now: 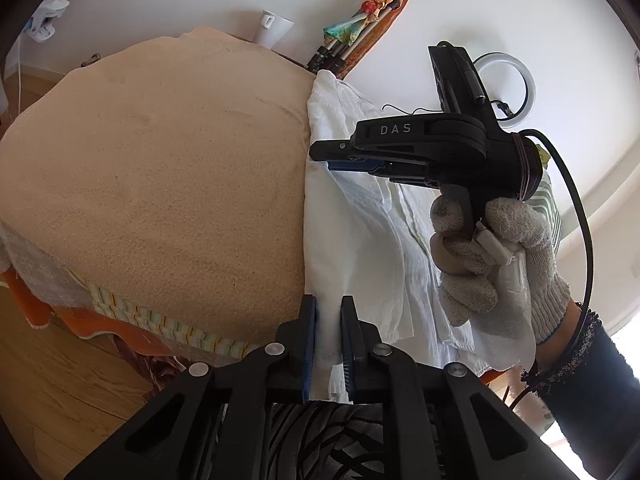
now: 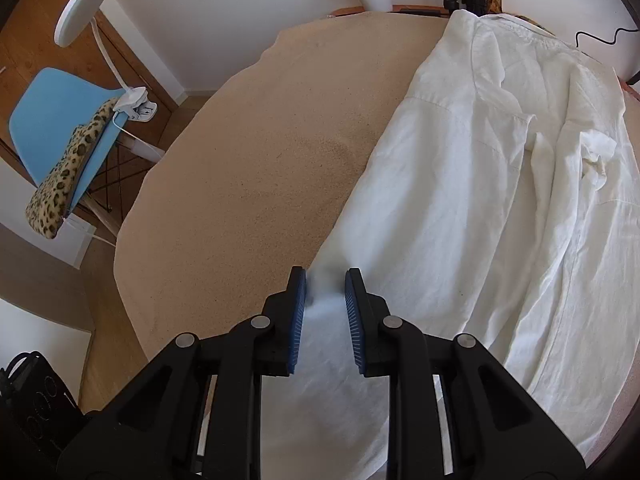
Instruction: Fold small clothes
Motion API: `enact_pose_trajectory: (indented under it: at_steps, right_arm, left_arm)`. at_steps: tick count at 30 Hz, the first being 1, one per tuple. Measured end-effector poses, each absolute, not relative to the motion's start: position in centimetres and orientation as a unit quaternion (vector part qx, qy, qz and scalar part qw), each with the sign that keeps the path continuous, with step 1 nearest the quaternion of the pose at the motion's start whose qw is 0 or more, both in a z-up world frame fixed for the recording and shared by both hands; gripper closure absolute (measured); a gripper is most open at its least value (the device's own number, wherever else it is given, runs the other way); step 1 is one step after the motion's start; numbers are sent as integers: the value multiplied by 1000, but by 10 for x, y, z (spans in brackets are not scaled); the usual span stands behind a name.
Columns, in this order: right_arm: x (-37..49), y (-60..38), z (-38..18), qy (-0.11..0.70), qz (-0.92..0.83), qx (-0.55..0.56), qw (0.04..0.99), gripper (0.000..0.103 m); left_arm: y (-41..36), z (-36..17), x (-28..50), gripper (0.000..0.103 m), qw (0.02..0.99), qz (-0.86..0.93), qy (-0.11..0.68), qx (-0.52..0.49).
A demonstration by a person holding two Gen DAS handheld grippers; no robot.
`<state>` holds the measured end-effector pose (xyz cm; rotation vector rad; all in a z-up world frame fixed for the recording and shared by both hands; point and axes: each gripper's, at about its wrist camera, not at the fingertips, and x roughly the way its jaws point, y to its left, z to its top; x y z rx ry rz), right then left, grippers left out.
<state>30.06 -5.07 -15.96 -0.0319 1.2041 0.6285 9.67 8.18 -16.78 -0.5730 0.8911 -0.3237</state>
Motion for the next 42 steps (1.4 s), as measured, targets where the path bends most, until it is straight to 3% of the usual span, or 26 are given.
enact_pose_trajectory:
  at_steps: [7,14,18,24,30,37,39,42]
  right_arm:
    - [305,-54,-158,554,295,19,778,81]
    - [267,-138,-118,519,280,66,805,78]
    - [229,-203,-107,504,246,94,823,62]
    - [182,-290,-121,522,208,150,813,62]
    - [152,-324,-154,553,218,232,770,62]
    - [147,-313,-173,564,260,272,735,62]
    - [147,-305,-174,565,272,270,731,75]
    - [147,-298,-170,554,285,281,730,89]
  left_arm:
    - [82,-165,87,95,852,-155,428,-259]
    - [107,-158,90,62,843,-154,430,-286]
    - [112,-162,99,60,824,-173,443,-308]
    - [110,-169,109,56,794,-208,461,-336]
    - [102,-175,117,60,769,-228,472,-366]
    - [96,-168,116,84,768,-237,473,-359]
    - [96,-166,116,92,771,-232,473,-359]
    - [95,-159,115,94,775,-231,467,-358]
